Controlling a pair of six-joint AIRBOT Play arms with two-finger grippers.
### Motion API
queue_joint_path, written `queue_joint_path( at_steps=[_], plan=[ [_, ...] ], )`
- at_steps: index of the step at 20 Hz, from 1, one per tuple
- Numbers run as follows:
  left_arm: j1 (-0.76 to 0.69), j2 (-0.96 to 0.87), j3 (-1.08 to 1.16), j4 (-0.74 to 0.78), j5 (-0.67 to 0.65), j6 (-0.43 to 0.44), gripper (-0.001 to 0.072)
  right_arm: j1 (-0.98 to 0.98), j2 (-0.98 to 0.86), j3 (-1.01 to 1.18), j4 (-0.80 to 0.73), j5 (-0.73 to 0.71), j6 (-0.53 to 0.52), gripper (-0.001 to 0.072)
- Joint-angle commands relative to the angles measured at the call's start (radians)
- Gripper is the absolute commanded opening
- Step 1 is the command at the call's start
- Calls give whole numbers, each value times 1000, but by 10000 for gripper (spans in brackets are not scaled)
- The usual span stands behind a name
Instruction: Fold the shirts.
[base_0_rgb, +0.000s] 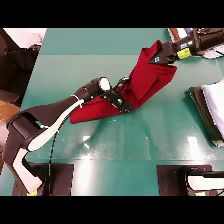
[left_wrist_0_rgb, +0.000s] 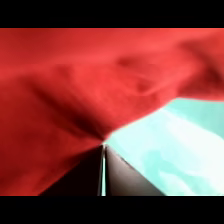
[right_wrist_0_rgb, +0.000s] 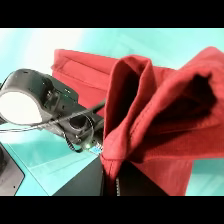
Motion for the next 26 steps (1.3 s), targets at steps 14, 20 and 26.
queue_joint_path(
  at_steps=[14, 20, 26],
  plan=[
    [536, 479, 4, 337, -165, 2, 28, 340, -89, 17, 5, -254, -80, 20],
    [742, 586, 5, 337, -202, 2, 28, 641, -304, 27, 3, -590, -145, 312],
    [773, 589, 4, 320, -267, 2, 28, 618, -323, 126, -132, -388, -198, 464]
  ],
)
